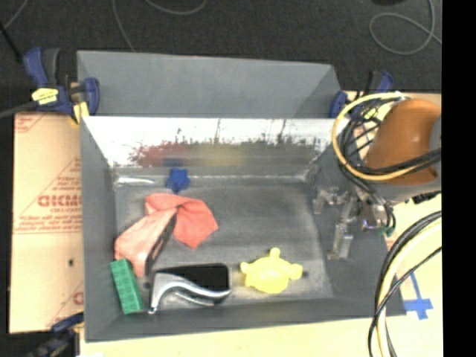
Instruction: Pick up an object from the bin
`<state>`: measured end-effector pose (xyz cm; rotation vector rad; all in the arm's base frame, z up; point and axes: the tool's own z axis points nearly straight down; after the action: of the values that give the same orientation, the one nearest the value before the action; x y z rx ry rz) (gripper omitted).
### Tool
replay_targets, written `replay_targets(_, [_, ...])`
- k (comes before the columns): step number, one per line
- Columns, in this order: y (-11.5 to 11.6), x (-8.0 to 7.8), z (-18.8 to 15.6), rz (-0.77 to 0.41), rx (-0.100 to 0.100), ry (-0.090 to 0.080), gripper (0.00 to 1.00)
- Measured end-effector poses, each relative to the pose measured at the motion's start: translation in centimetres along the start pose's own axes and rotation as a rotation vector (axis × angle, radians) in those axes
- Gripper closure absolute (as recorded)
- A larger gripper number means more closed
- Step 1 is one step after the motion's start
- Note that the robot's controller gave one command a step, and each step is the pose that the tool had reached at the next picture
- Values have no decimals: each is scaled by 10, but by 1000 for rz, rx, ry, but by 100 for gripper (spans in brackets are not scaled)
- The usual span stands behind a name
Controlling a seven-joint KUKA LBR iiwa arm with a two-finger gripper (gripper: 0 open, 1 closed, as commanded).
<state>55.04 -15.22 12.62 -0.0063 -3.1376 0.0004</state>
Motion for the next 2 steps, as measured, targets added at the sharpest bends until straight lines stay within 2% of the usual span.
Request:
replay_targets(1, [0,-2,-5,-4,2,-7,0])
replay_targets(2, [39,3,22,23,4,-11,0])
